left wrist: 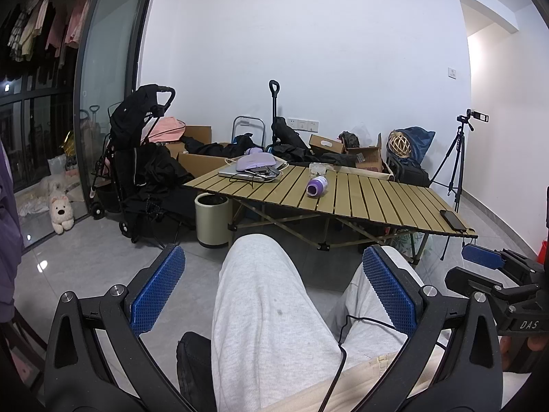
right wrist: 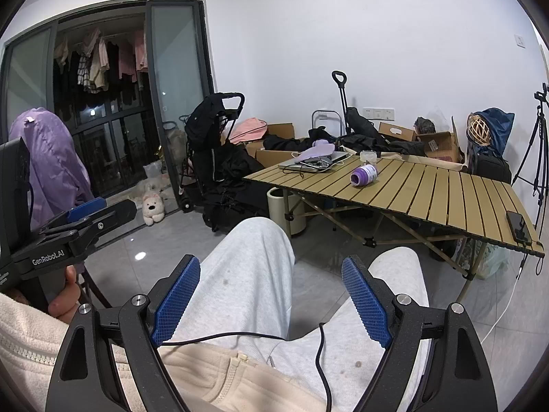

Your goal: Organize rigid objects

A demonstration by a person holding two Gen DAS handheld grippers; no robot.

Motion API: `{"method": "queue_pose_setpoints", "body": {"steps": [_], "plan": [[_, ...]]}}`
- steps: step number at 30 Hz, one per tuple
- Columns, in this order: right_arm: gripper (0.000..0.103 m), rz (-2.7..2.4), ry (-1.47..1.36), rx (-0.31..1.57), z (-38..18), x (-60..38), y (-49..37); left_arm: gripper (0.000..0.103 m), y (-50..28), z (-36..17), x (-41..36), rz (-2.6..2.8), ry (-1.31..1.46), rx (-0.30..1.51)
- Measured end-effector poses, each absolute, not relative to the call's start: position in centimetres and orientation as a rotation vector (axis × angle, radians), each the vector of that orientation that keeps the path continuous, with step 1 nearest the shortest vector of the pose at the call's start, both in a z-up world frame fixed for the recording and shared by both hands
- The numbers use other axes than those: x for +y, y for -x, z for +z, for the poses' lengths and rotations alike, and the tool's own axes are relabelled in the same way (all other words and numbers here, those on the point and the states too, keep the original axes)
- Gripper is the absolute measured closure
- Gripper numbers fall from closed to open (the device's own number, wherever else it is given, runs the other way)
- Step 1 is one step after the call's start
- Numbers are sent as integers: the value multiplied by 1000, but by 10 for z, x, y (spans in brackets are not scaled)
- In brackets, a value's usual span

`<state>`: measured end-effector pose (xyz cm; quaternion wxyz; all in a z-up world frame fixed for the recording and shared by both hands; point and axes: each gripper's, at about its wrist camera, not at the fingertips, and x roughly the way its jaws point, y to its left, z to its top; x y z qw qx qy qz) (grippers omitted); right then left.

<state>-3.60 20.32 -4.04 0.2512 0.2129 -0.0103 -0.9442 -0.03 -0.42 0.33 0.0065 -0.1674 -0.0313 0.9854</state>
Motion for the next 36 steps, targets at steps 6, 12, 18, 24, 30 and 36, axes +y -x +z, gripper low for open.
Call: {"method": "queue_pose_setpoints", "body": {"steps": [6,12,18,24,30,36], "plan": [[14,-2569,-583,-35,-40,206,37,0,0,3,-5,3083,521,-97],[14,-2568,-586,-36,-41,206,38,0,1,-1,-2,3083,524,-98],[14,-2568,-587,-36,-40,206,37,0,1,-1,-2,3083,525,-98],[14,-2567,-589,-37,-40,206,37,0,1,0,-3,3081,529,-98],[14,-2569,-598,-54,-43,207,37,0,2,-7,-3,3075,533,-87],[14,-2641,-573,13,-27,211,68,0,34,-4,-3,3107,489,-24]]}}
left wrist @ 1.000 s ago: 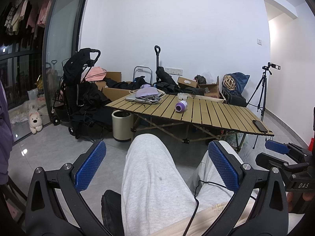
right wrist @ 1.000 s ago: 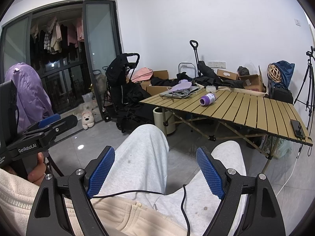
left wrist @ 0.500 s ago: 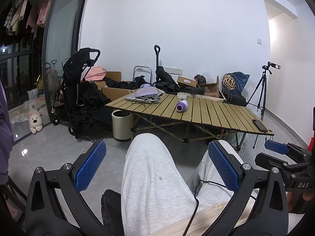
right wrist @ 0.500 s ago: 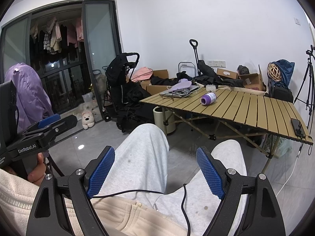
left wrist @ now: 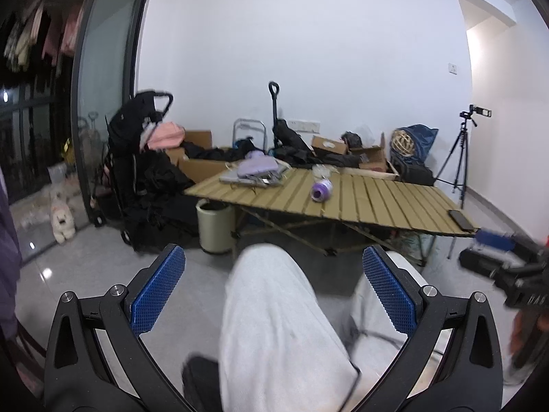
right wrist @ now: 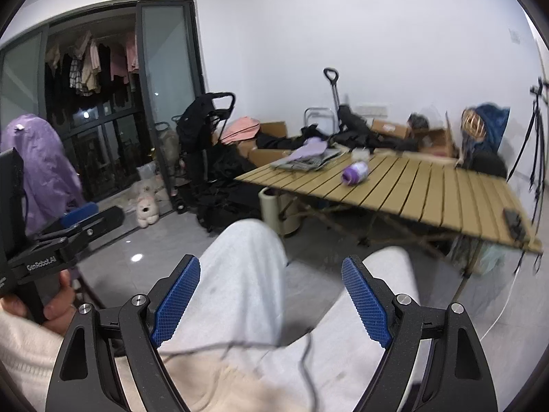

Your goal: Organize rigid objects

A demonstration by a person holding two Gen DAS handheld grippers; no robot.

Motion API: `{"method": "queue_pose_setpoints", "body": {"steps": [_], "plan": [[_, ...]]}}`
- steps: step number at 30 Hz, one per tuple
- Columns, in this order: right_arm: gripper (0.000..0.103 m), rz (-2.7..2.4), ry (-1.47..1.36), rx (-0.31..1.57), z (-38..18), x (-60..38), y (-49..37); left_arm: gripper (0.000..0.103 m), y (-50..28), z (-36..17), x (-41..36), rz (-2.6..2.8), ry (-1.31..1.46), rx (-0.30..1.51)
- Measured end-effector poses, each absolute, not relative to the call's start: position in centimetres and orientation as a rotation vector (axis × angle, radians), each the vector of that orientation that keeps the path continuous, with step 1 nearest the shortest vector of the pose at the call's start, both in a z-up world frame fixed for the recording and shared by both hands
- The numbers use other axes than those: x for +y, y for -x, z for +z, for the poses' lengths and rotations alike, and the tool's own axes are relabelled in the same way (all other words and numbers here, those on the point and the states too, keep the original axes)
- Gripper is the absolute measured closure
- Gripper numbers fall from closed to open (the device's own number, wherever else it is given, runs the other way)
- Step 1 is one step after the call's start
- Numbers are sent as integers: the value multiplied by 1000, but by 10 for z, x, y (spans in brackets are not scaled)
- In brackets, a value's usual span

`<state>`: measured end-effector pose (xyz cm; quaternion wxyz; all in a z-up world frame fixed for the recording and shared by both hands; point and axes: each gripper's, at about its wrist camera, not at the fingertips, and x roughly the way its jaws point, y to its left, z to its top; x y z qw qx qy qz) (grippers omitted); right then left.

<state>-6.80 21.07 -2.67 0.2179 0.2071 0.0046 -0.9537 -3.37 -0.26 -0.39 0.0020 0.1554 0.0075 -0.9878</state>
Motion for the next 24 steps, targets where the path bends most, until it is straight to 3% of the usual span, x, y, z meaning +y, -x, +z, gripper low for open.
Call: {"method": "queue_pose_setpoints", "body": {"steps": [11,24], "plan": [[14,-2652,-656,121,-12,199,204,0,157,8,-15,-3072,-551,97],[14,-2614,-840,2,-41,191,401,0,336,-16,-12,-3081,-749,173]]}}
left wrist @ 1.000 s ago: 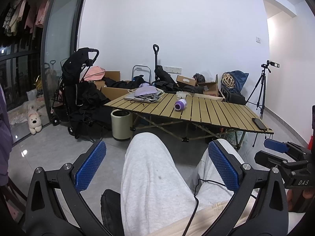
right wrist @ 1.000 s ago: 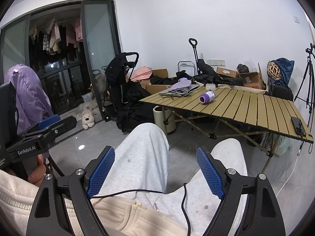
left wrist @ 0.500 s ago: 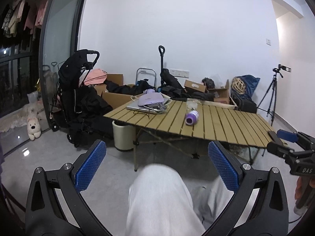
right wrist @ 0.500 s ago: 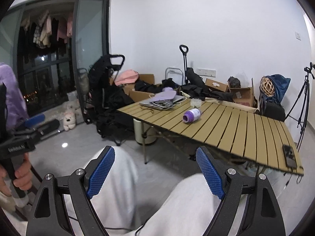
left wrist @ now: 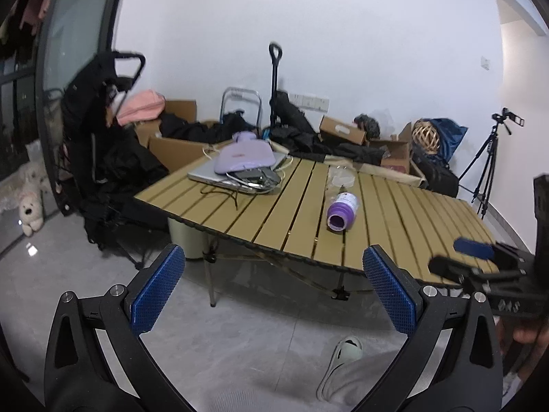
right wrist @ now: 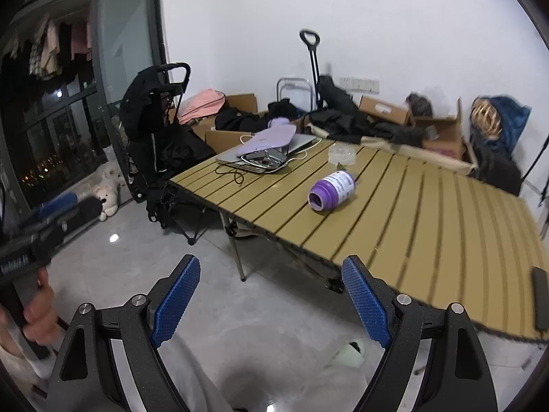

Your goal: Organize rigid objects

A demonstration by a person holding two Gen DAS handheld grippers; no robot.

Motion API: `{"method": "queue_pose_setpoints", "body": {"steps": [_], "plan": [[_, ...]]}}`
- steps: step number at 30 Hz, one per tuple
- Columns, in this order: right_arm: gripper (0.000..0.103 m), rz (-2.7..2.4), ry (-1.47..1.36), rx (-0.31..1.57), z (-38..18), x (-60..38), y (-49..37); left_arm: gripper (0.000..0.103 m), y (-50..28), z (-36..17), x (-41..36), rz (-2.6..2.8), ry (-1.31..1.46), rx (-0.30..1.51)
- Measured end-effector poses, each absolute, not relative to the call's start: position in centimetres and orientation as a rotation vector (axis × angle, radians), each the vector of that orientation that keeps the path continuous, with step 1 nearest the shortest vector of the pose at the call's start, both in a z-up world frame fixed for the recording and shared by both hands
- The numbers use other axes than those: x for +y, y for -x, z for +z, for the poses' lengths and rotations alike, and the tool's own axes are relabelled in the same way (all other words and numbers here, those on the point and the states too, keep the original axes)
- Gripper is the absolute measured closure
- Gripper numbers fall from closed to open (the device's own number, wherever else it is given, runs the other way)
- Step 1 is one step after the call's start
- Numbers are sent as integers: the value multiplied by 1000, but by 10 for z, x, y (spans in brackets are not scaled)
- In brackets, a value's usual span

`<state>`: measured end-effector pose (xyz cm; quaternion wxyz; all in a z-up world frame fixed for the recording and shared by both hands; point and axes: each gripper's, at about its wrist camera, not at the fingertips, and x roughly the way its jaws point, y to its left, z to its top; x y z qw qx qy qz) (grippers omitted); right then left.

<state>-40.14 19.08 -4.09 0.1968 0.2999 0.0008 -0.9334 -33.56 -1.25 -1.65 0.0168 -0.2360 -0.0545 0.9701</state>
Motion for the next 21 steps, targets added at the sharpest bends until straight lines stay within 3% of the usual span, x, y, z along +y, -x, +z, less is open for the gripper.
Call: {"method": "queue_pose_setpoints", "body": {"steps": [9,16,18,21], "plan": [[14,-2702,-1009,-137,-96,184,595,0,458,-46,-4,2975,848,-163],[14,-2731,-1203,-315,-153,178,686,0,519,-68,2,2968,930,-136],[28,-2700,-1226,-348,-167,179,701,0,533,-72,1,2972,955,-139],[34,-2576,-1188,-270,-173,171,701,0,551,-74,-1,2972,980,-116]]}}
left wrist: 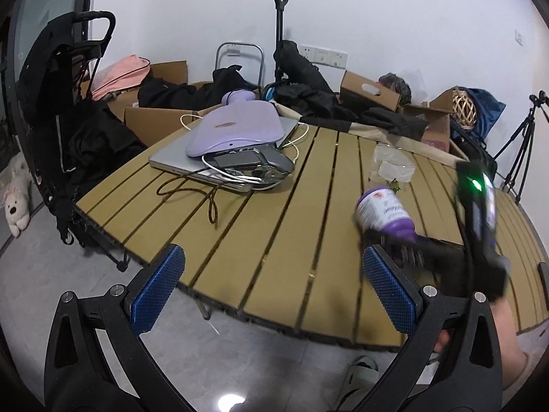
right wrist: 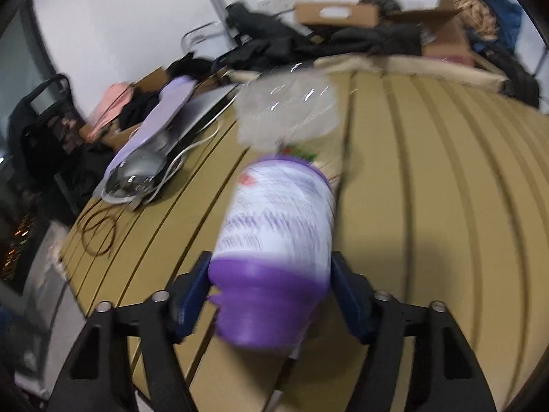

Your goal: Organize rigid objects

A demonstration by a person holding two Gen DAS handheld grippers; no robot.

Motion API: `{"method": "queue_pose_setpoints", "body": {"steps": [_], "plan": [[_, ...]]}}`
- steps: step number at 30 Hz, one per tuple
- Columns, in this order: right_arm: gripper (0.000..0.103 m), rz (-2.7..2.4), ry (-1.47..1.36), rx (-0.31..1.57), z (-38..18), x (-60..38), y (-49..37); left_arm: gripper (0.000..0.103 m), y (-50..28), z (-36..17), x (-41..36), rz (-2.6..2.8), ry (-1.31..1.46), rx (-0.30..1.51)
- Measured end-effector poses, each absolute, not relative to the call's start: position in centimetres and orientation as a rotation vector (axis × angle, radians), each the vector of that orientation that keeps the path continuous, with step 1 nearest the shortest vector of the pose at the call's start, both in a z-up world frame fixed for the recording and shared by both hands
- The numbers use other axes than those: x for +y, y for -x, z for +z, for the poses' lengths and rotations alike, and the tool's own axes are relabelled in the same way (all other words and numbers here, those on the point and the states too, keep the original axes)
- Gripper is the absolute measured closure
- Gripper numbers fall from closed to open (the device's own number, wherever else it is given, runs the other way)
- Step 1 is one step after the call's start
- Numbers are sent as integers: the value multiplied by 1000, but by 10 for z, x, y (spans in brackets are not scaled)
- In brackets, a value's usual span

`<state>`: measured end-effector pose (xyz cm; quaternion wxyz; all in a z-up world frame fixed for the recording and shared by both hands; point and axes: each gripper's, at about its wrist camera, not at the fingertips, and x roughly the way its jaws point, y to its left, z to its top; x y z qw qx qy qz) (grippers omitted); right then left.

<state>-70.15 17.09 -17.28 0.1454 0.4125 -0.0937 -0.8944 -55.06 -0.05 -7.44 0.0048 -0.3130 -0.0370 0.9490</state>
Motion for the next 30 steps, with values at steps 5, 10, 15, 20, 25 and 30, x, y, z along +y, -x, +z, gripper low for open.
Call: {"method": "queue_pose_setpoints", "body": {"steps": [5,10,15,20,25,30], "plan": [[34,-2358,-1024,186,-172,128,673,0,602,-89,2,2875,1067,-145],[34,-2256,-993,218,-173,125,661,2,651,-112,11,2793,1210,-189],[34,-2239,-944,264,-173,123,660,20,672,-126,31,2692,1225,-180],[30,-2262,-935,260,-168,132,657,31,670,-129,27,2748,1221,-202],[27,-2330,-958,253,-163,153,665,30,666,-126,22,2829,1232,-126],[27,-2355,-1013,122,-159,177,680,17,662,-115,23,2829,1223,-80]]}}
